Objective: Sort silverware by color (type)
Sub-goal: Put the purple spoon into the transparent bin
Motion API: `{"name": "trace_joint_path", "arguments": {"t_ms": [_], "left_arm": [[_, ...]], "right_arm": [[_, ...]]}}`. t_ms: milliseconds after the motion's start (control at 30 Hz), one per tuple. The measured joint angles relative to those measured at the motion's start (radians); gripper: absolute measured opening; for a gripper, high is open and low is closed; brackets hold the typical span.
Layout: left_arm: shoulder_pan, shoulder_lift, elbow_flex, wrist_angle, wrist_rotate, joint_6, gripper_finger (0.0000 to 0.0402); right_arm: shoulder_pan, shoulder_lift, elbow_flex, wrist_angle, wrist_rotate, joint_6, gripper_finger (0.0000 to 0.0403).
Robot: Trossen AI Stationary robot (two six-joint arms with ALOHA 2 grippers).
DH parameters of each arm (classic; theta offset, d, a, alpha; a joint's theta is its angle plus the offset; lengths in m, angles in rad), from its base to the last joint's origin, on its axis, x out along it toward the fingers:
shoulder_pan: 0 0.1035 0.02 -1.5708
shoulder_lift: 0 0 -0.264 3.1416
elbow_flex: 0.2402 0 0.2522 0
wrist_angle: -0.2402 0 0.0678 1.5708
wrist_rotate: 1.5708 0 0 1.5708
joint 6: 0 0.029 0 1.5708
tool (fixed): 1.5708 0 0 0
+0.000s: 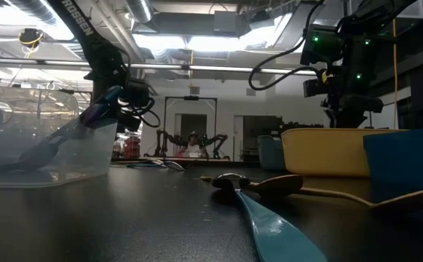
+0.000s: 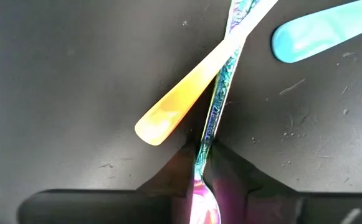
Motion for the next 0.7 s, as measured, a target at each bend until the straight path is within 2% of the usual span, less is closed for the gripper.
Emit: {"name": "trace_joint_path", "arguments": {"t_ms": [167,500,700], "left_arm": [[-0.001,0.001,-0.001,0.000,-0.002,0.001,0.0009],[-0.044,-0.032,-0.004,-0.013,-0.014,0.000,0.0007],[-0.096,-0.099,-0.006,-0.034,0.039,-0.008,0.0007]], "right_arm": [[0.000,0.000,0.000,0.000,0.000,0.000,0.0083],[0.000,0.000,0.000,0.000,0.001,0.000,0.0083],[0.000,0.000,0.000,-0.001,0.001,0.000,0.0083]]}}
